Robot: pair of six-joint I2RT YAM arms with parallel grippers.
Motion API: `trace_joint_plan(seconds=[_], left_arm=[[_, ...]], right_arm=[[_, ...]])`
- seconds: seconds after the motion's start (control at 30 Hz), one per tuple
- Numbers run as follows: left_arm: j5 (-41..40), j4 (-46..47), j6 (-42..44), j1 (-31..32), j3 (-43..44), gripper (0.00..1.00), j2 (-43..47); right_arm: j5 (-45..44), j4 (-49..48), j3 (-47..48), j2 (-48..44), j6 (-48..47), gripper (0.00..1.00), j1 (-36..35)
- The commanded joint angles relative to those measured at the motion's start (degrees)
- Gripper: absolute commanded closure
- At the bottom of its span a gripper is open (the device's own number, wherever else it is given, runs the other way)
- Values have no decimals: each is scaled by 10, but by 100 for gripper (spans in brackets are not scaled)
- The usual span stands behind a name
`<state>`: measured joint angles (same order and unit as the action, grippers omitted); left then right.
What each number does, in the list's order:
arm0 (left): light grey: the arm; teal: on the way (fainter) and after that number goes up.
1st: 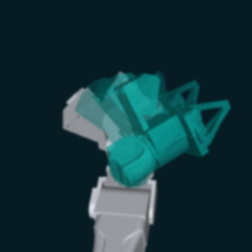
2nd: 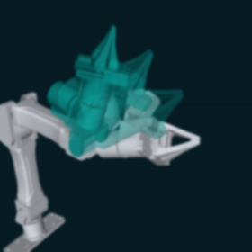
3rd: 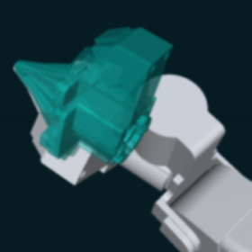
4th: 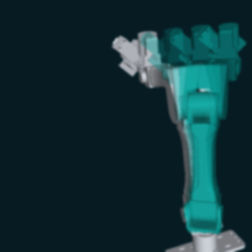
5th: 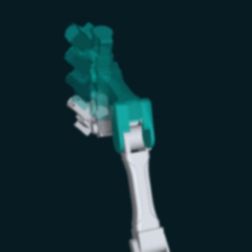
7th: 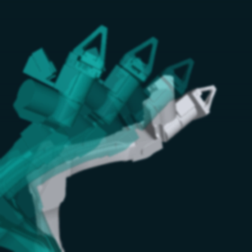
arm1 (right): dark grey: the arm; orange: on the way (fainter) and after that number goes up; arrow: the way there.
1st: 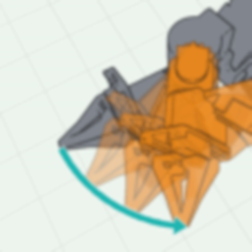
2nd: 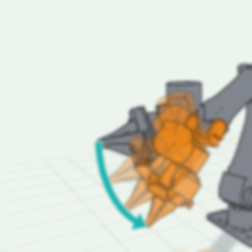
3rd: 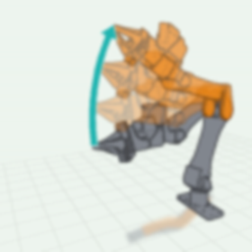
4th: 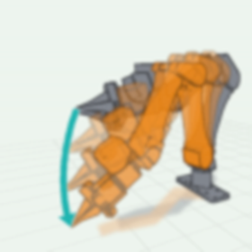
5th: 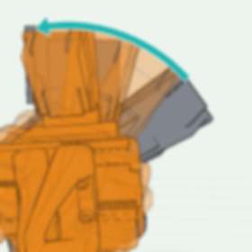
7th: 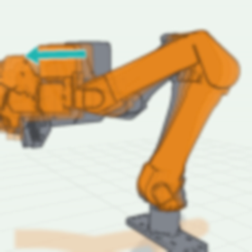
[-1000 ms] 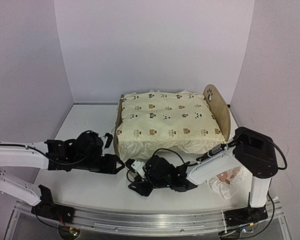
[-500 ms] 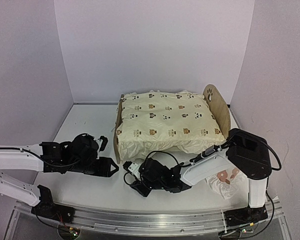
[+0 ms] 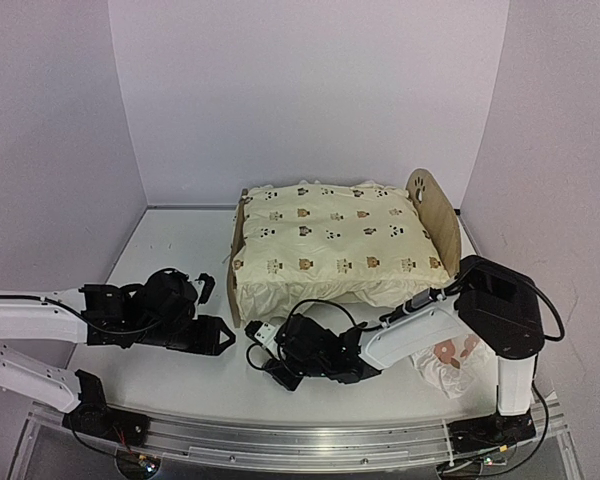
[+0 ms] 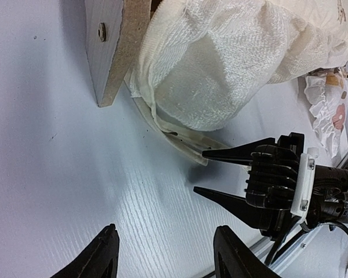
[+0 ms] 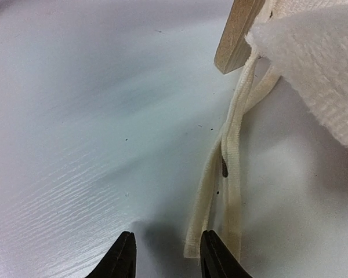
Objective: Set up the pet bed
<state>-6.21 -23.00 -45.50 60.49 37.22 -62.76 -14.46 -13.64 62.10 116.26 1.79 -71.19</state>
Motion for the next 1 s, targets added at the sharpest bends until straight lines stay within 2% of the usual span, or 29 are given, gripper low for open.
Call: trace_joint_plan(seconds=[0.0,0.37,0.47,0.73,0.97], left_arm=[[0,11,-2,2,-7,44,-3],[4,12,-4,2,-11,45,3],[8,15,-1,3,-11,46,0],[22,24,-5,6,-15,46,-8],[10,25,-17,35,-8,43,-29]], right_arm=[[-18,8,35,30,-13,66,-3],[-54,46,45,46,-13,90,-3],[-58,49,46,46,-20,100,-3],[-14,81,75,3,-36,100,-2],[-33,116,76,-43,-56,100,2]])
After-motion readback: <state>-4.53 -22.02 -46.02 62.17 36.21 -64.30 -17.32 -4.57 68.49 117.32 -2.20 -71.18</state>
